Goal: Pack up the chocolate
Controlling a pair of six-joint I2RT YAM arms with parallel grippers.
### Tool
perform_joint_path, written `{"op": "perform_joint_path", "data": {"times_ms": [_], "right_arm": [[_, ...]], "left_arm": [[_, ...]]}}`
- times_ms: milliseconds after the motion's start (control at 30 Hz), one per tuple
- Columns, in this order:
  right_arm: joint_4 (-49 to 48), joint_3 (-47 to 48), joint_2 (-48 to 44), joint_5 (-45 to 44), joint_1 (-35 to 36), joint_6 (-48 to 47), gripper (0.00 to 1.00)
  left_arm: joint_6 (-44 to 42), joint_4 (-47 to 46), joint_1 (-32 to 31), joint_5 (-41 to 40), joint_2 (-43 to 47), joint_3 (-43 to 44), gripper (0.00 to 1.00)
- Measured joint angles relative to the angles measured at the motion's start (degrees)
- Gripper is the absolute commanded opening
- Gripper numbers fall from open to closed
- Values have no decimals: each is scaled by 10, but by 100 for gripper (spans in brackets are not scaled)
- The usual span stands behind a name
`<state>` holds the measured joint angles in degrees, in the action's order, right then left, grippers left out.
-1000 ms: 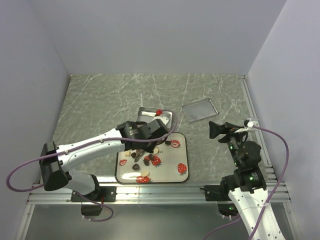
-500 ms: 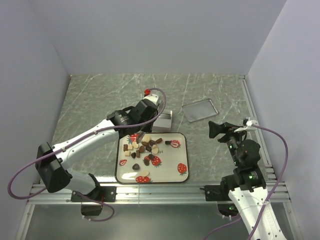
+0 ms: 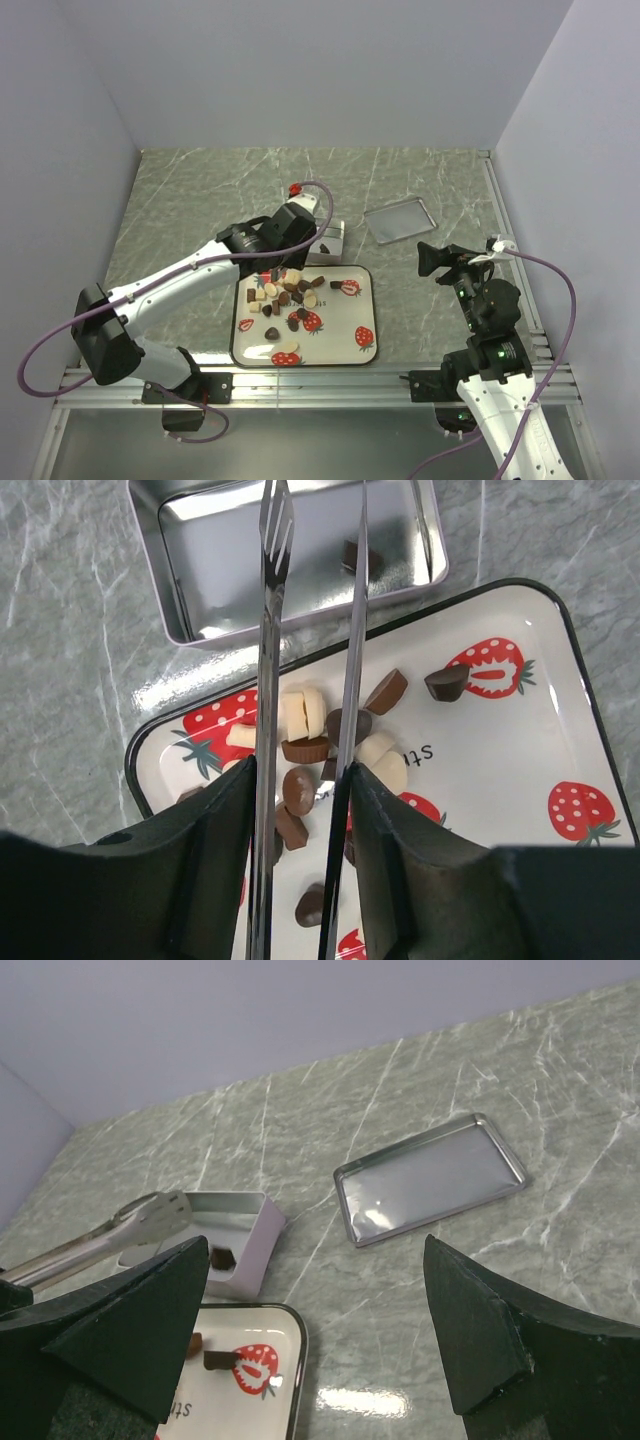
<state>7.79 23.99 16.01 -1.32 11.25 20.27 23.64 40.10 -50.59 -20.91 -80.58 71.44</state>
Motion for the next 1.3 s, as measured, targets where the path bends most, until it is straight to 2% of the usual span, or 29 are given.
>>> {"op": "perform_joint_path", "data": {"times_ms": [267, 533, 667, 1000, 1300], "right_arm": [[0, 0, 0, -2, 0, 0, 94], [0, 0, 12, -11, 0, -2, 94], [0, 0, 28, -14, 0, -2, 94], [0, 0, 44, -23, 0, -2, 94], [0, 0, 56, -23, 0, -4, 94]], "left_arm": [[0, 1, -10, -18, 8, -9, 44], [0, 15, -103, -33, 29, -10, 46], [3, 14, -125, -23, 38, -31, 47], [31, 10, -142, -10, 76, -115, 48], [32, -22, -154, 17, 78, -132, 48]]}}
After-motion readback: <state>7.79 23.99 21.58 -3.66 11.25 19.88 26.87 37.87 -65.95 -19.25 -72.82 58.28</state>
